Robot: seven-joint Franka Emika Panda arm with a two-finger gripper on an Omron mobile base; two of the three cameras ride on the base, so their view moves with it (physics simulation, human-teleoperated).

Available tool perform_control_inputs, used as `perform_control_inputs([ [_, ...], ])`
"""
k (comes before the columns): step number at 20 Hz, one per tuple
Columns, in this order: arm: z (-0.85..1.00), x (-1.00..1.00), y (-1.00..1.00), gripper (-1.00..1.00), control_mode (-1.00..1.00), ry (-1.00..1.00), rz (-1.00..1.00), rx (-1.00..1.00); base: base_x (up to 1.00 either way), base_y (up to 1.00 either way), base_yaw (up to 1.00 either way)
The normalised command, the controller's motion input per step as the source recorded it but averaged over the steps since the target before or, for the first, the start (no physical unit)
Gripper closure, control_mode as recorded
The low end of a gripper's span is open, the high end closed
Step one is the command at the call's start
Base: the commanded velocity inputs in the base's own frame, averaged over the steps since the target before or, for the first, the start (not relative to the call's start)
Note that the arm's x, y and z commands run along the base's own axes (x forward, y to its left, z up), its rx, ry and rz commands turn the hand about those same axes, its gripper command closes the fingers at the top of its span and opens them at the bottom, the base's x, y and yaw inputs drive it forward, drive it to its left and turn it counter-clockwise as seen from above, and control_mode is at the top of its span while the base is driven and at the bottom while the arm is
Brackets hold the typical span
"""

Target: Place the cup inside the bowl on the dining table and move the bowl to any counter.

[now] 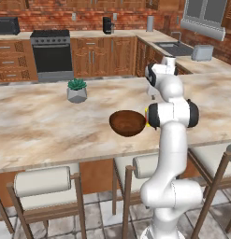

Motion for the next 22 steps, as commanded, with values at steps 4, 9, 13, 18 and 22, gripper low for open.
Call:
perform_control_inputs([
  [4,0.0,0.08,0.0,-1.0,-1.0,0.0,0.0,0.0,0.0,0.0,0.0],
  [9,-0.02,0.01,0.01,-1.0,-1.0,0.0,0.0,0.01,0.0,0.0,0.0],
  [13,-0.04,0.0,0.01,-1.0,-1.0,0.0,0.0,0.01,0.0,0.0,0.0],
  [18,-0.1,0.0,0.08,-1.0,-1.0,0.0,0.0,0.03,0.0,0.0,0.0],
  [22,-0.13,0.0,0.17,-1.0,-1.0,0.0,0.0,0.02,0.0,0.0,0.0],
])
